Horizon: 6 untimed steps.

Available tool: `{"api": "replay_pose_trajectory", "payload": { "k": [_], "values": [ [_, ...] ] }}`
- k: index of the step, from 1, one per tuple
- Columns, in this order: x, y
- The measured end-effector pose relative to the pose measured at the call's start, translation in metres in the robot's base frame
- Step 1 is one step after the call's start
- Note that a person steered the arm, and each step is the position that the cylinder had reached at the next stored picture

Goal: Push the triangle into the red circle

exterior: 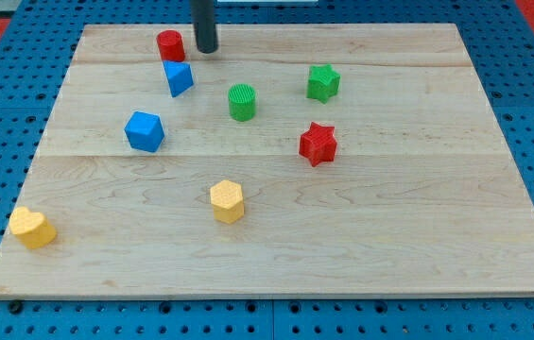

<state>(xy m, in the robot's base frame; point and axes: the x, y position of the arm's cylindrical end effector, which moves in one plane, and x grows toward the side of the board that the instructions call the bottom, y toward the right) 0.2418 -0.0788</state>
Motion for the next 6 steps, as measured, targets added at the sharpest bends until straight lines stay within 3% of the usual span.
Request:
{"api": "replay_pose_trajectory", "payload": {
  "k": [2,3,5,6],
  "values": [
    [-0.012,-0.078],
    [-0.008,-0.001],
    [0.092,0.02],
    [0.087,-0.04]
  ]
}}
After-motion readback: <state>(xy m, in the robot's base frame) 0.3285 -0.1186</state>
